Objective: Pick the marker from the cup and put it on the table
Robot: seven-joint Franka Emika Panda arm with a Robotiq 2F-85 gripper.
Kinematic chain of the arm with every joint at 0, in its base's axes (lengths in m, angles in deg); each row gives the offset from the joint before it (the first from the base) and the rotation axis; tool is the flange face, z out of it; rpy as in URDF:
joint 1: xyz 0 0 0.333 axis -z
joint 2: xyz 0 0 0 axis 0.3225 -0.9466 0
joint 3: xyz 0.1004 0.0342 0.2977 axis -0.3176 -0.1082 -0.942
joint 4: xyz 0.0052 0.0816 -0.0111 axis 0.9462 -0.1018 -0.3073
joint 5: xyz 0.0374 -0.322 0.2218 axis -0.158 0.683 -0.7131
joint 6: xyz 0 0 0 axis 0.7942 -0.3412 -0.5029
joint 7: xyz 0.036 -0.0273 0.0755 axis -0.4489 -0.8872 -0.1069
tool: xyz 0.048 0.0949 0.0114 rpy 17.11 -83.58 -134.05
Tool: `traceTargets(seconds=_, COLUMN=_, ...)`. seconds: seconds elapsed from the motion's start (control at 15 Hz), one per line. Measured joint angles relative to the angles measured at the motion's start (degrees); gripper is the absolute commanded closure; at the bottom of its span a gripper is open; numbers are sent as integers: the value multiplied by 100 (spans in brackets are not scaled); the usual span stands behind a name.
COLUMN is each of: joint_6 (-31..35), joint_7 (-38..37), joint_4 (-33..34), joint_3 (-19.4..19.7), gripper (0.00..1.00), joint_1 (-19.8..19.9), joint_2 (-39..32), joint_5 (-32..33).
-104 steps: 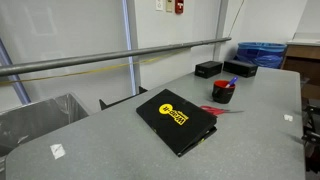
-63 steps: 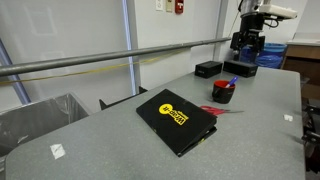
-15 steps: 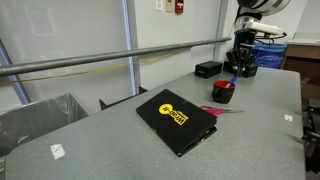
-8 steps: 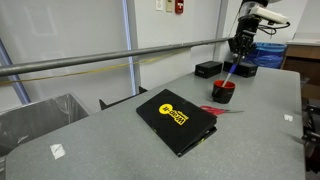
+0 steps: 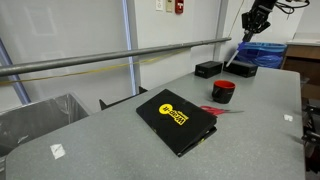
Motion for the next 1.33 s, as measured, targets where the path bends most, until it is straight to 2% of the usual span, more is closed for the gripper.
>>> traceTargets(seconds=0.2, joint_6=-60, joint_7=-301, joint_4=26, joint_3=107, gripper=98, joint_1=81, joint_2=-184, joint_5=382)
traceTargets(seconds=0.47, joint_6=-431, joint_7=-839, joint_4=302, joint_3=73, gripper=98, joint_1=77, joint_2=-963, joint_5=871)
traceTargets(seconds=0.67, joint_6=-930, joint_7=-1200, joint_4=874, joint_3=10, gripper=98, joint_1=18, joint_2=-1772, joint_5=972)
traceTargets(seconds=0.93, joint_6=-1567, joint_7=-2098, joint_4=1967, joint_3=-70, gripper=98, joint_1=-90, joint_2=-2928, joint_5=975)
traceTargets(seconds=1.27, joint_6=-1549, joint_7=-2874, joint_4=2965, joint_3=-116, gripper=98, joint_1=-248, joint_2=-3830, joint_5=925)
traceTargets(seconds=1.33, joint_6=-1468, joint_7=-2951, joint_4=3070, joint_3=-121, gripper=75, joint_1=-276, joint_2=-3908, joint_5=924)
